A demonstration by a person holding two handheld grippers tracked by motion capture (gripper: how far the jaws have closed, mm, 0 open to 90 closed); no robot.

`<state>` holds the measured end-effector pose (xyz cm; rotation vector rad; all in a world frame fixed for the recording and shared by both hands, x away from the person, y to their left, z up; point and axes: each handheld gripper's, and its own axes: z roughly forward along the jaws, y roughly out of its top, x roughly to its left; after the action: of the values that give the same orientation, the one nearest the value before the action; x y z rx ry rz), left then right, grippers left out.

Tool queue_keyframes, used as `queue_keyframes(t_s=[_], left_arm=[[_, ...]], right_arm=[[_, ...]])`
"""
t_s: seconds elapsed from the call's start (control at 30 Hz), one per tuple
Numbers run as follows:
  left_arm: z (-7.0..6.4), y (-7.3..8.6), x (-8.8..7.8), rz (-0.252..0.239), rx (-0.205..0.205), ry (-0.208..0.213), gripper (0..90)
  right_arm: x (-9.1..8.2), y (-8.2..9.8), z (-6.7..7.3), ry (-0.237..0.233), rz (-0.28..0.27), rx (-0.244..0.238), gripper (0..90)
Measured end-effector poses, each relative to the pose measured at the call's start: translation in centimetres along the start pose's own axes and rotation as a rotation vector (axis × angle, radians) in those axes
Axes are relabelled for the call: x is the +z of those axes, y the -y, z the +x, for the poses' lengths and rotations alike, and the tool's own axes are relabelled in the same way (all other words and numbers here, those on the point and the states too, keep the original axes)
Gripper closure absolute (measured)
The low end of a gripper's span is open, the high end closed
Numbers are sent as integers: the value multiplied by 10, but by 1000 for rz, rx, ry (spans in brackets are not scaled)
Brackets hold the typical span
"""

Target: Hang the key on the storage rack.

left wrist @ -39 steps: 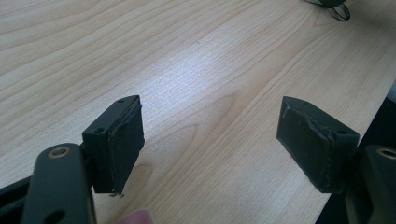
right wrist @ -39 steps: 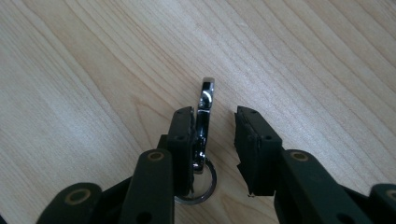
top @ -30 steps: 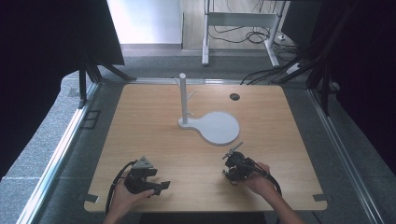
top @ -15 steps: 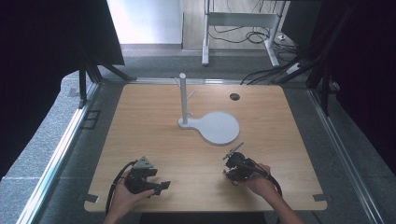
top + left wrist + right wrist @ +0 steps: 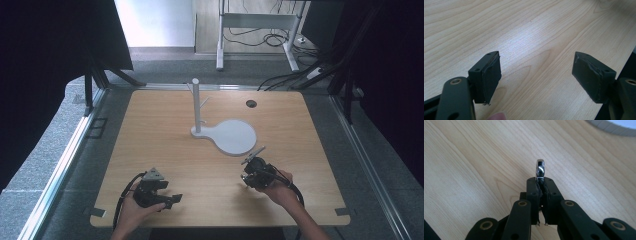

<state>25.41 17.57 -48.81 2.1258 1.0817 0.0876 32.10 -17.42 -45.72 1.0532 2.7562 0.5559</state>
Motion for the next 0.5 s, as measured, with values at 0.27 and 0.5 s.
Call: queue_keyframes(t_s=[0.27,0.5], left_arm=[[0,0,0,1,3,-1,237],[1,0,0,0,0,-1,237]], right_arm=[[-8,-8,-3,9,-33,-4,843],[-14,-22,-7,9,-71,-9,843]])
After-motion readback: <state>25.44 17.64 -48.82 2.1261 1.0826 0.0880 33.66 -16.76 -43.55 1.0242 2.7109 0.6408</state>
